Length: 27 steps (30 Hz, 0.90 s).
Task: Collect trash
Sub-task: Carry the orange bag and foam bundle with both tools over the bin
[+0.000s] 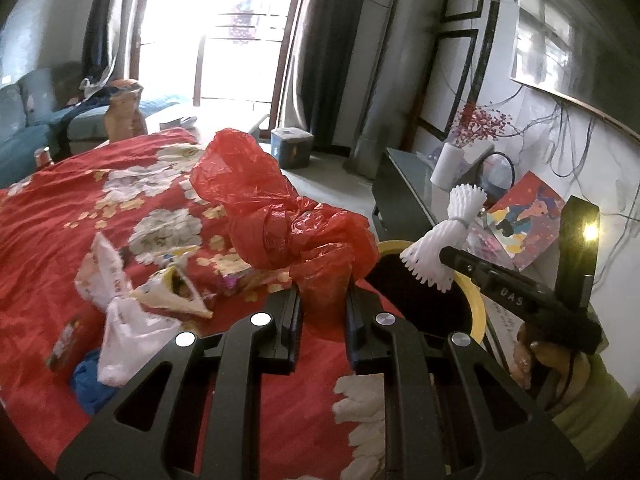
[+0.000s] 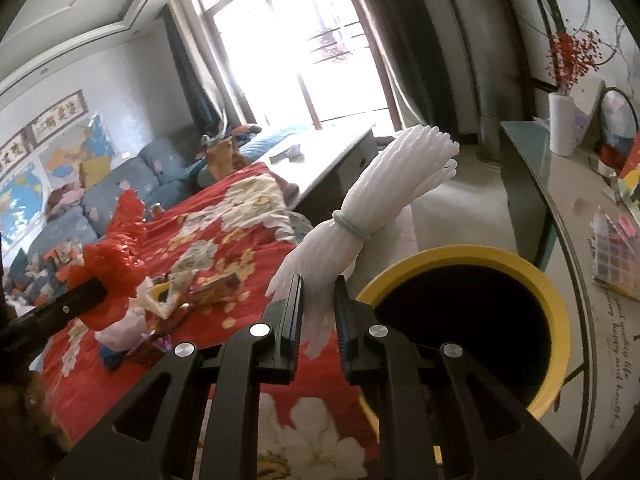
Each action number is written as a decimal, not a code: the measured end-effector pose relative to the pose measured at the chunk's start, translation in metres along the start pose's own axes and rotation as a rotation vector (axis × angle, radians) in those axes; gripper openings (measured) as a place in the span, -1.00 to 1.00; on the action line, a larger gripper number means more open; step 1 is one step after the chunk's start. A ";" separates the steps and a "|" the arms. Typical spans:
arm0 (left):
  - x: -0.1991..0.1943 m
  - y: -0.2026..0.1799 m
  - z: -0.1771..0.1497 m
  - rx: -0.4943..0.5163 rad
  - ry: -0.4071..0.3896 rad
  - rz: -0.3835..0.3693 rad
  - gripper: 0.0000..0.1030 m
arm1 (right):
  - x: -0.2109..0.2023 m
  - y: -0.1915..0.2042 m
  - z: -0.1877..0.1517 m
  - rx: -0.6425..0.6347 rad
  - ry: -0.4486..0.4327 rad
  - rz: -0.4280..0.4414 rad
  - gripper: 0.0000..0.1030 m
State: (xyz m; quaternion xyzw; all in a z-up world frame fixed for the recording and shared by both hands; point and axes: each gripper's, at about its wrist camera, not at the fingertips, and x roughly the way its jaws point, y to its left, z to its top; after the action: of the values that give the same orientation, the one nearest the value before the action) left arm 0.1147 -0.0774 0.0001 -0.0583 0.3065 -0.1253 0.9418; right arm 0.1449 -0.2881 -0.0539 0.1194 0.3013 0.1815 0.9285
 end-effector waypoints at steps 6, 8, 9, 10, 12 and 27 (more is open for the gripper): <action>0.013 -0.015 0.005 0.019 0.009 -0.024 -0.77 | -0.001 -0.023 0.000 0.032 0.000 -0.036 -0.71; 0.018 -0.021 0.006 0.027 0.012 -0.032 -0.77 | -0.001 -0.030 0.000 0.041 0.001 -0.045 -0.71; 0.021 -0.026 0.006 0.033 0.014 -0.039 -0.77 | -0.002 -0.033 0.000 0.047 0.002 -0.049 -0.71; 0.023 -0.029 0.007 0.036 0.016 -0.043 -0.77 | -0.001 -0.037 0.000 0.050 0.004 -0.056 -0.71; 0.029 -0.036 0.007 0.043 0.021 -0.054 -0.77 | -0.001 -0.043 -0.001 0.060 0.006 -0.065 -0.71; 0.081 -0.084 -0.004 0.115 0.116 -0.138 -0.77 | 0.012 -0.085 -0.013 0.110 0.085 -0.120 -0.71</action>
State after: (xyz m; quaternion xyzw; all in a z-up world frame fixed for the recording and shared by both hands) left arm 0.1587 -0.1807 -0.0333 -0.0177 0.3482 -0.2104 0.9133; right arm 0.1692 -0.3591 -0.0985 0.1443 0.3567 0.1135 0.9160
